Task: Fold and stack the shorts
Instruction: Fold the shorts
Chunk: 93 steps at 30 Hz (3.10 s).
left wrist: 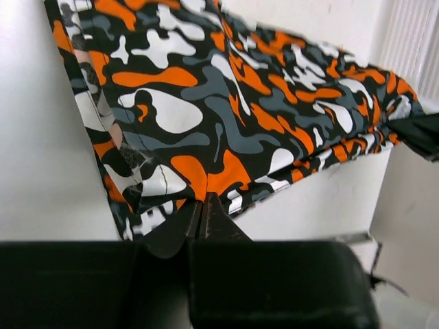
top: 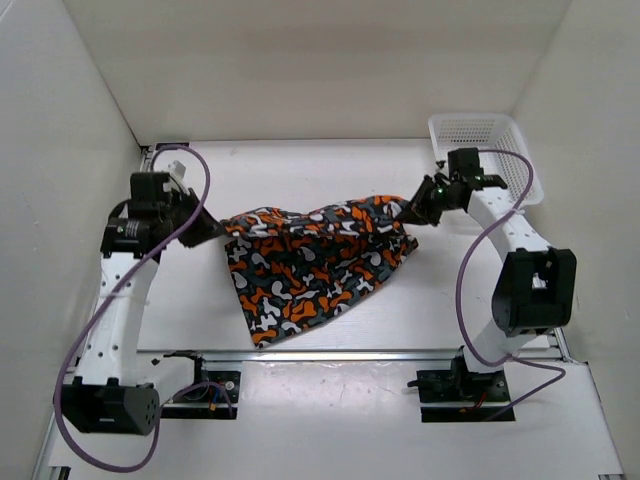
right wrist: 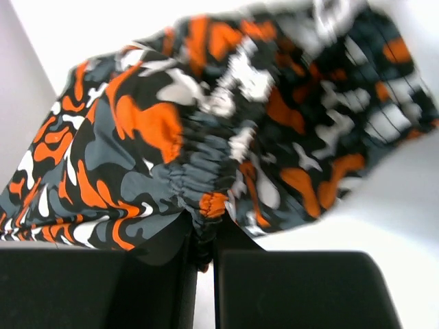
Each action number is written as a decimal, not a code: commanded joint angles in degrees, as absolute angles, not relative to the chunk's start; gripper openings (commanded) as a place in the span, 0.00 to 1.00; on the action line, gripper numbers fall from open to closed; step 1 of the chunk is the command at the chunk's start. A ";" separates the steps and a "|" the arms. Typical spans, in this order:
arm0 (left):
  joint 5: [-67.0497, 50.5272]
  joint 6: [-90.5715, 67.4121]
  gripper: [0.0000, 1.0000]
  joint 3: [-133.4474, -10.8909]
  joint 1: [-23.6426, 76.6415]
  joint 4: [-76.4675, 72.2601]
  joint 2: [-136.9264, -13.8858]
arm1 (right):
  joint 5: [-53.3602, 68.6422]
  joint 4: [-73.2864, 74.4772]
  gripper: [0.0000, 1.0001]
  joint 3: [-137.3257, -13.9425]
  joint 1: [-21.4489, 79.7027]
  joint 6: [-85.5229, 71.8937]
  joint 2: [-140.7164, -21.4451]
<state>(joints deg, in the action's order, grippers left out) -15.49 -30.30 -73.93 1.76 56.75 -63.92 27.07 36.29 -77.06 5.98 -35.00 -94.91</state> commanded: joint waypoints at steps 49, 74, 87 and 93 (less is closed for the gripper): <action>-8.44 -53.79 0.18 -40.24 24.79 45.35 -83.31 | 11.69 29.44 0.04 -55.55 -0.97 -29.62 -87.01; 8.00 -34.89 0.10 -87.00 4.39 61.52 -97.38 | 9.67 25.84 0.00 -61.69 11.25 -44.47 -88.24; 1.15 -32.26 0.10 -86.39 2.64 62.66 -90.98 | 8.09 30.05 0.00 -68.46 10.11 -41.49 -88.24; -0.52 -32.26 0.10 -81.86 4.39 64.42 -83.78 | 7.48 31.38 0.00 -70.22 8.96 -39.64 -85.26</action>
<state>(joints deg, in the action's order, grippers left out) 1.15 -32.97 -84.66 3.49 62.94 -90.37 9.02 30.09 -68.16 9.45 -41.74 -88.31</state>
